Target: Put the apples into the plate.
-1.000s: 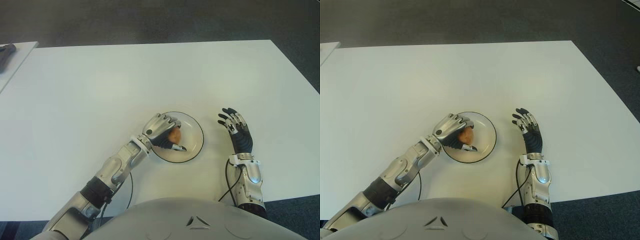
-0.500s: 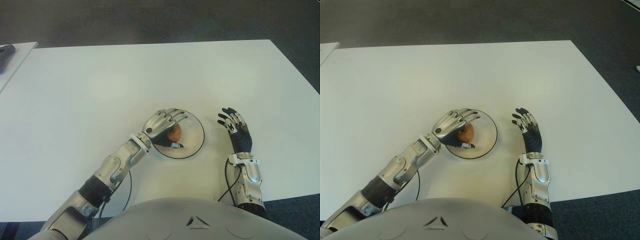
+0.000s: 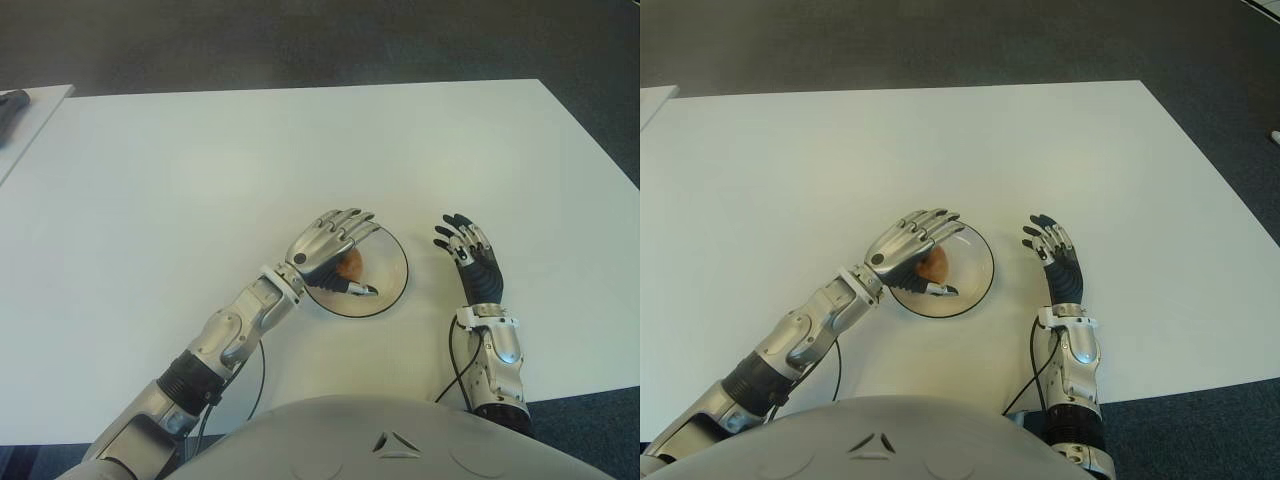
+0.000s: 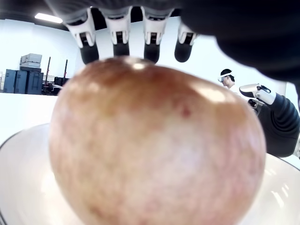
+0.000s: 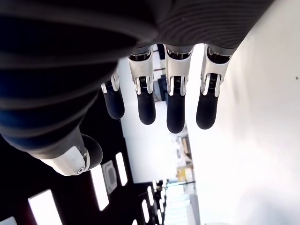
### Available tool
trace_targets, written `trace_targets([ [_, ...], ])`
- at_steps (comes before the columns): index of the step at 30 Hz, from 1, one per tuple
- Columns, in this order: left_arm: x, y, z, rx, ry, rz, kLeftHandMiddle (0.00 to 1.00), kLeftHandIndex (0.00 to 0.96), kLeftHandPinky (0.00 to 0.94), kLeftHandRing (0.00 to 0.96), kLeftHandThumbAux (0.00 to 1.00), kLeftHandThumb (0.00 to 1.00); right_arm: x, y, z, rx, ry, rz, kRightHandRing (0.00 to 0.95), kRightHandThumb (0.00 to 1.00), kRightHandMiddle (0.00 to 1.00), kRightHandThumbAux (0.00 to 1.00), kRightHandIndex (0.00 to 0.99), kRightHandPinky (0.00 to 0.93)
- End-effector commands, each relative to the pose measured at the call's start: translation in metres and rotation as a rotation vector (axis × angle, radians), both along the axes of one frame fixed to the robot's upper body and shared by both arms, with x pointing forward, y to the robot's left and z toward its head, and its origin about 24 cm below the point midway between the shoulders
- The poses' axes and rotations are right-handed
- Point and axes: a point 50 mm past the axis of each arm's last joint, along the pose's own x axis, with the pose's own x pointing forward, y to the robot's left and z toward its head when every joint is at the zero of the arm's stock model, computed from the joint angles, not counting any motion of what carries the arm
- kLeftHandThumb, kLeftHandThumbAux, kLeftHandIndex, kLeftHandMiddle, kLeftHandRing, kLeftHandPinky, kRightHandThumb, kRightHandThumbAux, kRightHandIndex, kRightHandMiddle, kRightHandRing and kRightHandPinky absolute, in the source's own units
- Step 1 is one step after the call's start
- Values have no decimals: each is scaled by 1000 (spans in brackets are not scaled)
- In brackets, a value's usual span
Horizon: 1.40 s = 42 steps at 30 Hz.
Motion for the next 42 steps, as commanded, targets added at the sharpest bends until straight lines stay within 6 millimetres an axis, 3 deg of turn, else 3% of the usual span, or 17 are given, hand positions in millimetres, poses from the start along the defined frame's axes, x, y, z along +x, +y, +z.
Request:
trace_targets([
  [1, 0, 2, 1, 5, 11, 13, 0, 0, 0, 0, 234, 37, -3, 0, -8, 26, 33, -5, 236, 416, 209, 599, 168, 283],
  [15, 2, 6, 7, -36, -7, 42, 0, 0, 0, 0, 220, 69, -1, 1, -8, 32, 32, 4, 243, 427, 211, 595, 156, 291],
  [25, 7, 21, 29, -152, -30, 117, 0, 0, 0, 0, 220, 113, -1, 3, -7, 27, 38, 3, 250, 428, 212, 595, 159, 300],
  [31, 9, 41, 38, -342, -26, 223, 0, 0, 0, 0, 232, 173, -2, 4, -7, 15, 47, 7, 249, 415, 213, 590, 157, 291],
  [34, 10, 51, 39, -529, 19, 285, 0, 0, 25, 0, 237, 180, -2, 4, -7, 9, 54, 10, 246, 414, 212, 585, 154, 284],
  [37, 7, 57, 34, -712, 84, 332, 0, 5, 46, 0, 259, 159, -3, 5, -7, 9, 55, 13, 241, 411, 209, 581, 151, 274],
  [42, -1, 57, 7, -980, 216, 414, 3, 23, 66, 3, 324, 137, -4, 6, -6, 18, 50, 15, 235, 407, 206, 578, 148, 270],
])
